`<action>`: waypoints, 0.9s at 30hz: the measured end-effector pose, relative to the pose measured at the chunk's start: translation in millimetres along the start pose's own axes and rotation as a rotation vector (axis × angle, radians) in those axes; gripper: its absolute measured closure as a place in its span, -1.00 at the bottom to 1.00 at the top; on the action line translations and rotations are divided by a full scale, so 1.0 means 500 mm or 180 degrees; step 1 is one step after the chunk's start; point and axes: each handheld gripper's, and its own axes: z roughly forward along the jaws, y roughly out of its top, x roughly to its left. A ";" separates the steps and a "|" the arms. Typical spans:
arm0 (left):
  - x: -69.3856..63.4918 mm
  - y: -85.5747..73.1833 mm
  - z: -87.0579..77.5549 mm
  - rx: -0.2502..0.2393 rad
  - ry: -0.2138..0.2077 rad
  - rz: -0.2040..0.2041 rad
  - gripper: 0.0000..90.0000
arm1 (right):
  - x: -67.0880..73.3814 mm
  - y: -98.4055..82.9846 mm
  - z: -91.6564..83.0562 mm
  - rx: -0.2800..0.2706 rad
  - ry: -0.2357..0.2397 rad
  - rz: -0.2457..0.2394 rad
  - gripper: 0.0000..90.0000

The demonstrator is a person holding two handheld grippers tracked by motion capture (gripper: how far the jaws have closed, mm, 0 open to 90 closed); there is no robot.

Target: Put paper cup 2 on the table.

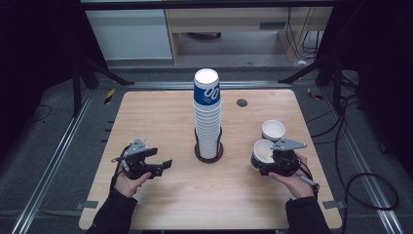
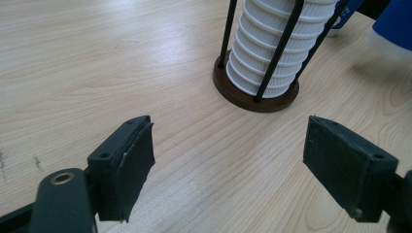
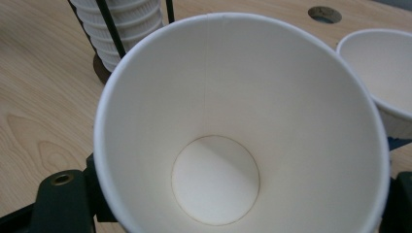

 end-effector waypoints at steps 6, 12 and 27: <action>0.001 -0.001 0.004 0.0033 0.0011 0.0016 -0.60 | -0.012 -0.016 0.019 0.0131 -0.0050 0.0034 -0.55; -0.003 -0.001 0.005 0.0058 0.0015 0.0052 -0.61 | -0.020 -0.021 0.033 0.0215 -0.0071 0.0048 -0.56; -0.005 -0.004 0.013 0.0130 0.0005 0.0078 -0.61 | -0.036 -0.031 0.052 0.0391 -0.0230 0.0128 -0.58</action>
